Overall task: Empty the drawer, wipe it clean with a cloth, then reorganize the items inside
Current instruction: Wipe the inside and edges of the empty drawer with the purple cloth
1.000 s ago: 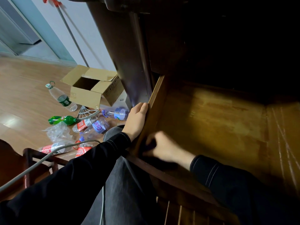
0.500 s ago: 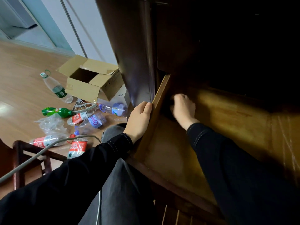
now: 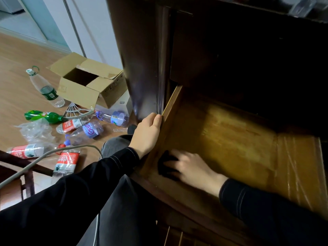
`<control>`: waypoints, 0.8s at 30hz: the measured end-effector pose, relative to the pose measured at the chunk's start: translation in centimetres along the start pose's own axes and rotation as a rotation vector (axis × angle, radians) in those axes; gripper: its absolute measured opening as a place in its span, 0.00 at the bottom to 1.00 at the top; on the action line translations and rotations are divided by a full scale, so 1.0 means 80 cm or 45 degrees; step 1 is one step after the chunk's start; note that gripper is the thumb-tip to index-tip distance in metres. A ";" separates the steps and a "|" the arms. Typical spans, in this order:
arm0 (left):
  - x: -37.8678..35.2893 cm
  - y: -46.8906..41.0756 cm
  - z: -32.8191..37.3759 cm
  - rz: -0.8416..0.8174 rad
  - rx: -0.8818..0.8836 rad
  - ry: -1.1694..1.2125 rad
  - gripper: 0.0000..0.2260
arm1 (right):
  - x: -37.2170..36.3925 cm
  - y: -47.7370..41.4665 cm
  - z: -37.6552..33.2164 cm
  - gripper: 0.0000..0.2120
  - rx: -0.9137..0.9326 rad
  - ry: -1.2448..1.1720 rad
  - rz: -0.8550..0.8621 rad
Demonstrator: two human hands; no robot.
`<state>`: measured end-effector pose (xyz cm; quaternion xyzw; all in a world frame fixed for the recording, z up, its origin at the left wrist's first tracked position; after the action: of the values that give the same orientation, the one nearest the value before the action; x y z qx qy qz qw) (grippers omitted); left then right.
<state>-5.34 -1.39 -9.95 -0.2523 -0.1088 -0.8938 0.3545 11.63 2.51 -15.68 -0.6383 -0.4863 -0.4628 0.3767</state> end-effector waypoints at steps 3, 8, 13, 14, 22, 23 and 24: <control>-0.001 -0.002 -0.004 -0.023 0.014 -0.019 0.19 | 0.021 -0.045 0.055 0.18 -0.300 0.136 0.166; -0.002 -0.002 -0.002 -0.033 0.022 -0.036 0.18 | 0.039 -0.125 0.113 0.18 -0.862 0.212 0.258; -0.001 -0.001 -0.001 -0.012 0.026 -0.040 0.18 | 0.024 -0.091 0.049 0.15 -0.620 0.234 0.082; -0.001 -0.001 -0.001 -0.008 0.032 -0.044 0.17 | 0.019 -0.080 0.029 0.15 -0.557 0.203 0.029; 0.001 0.005 0.006 0.001 -0.029 -0.115 0.17 | -0.014 -0.036 -0.043 0.19 -0.258 -0.136 -0.249; 0.002 0.006 0.007 0.003 -0.048 -0.134 0.16 | -0.012 -0.036 -0.044 0.19 -0.264 -0.174 -0.264; 0.003 0.007 0.007 0.004 -0.066 -0.151 0.15 | -0.010 -0.037 -0.043 0.19 -0.281 -0.220 -0.281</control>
<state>-4.91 -1.70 -9.34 -0.3140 -0.1060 -0.8792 0.3424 7.95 -0.19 -15.39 -0.6558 -0.5303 -0.4953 0.2081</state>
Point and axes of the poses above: each hand's wrist, its own y-axis away from the middle knuckle, its own x-axis out of the back of the hand, z = x × y, the point moved 3 cm from there along -y, towards the middle knuckle, and after that the axes turned 8 degrees about z, right-handed, at the moved point
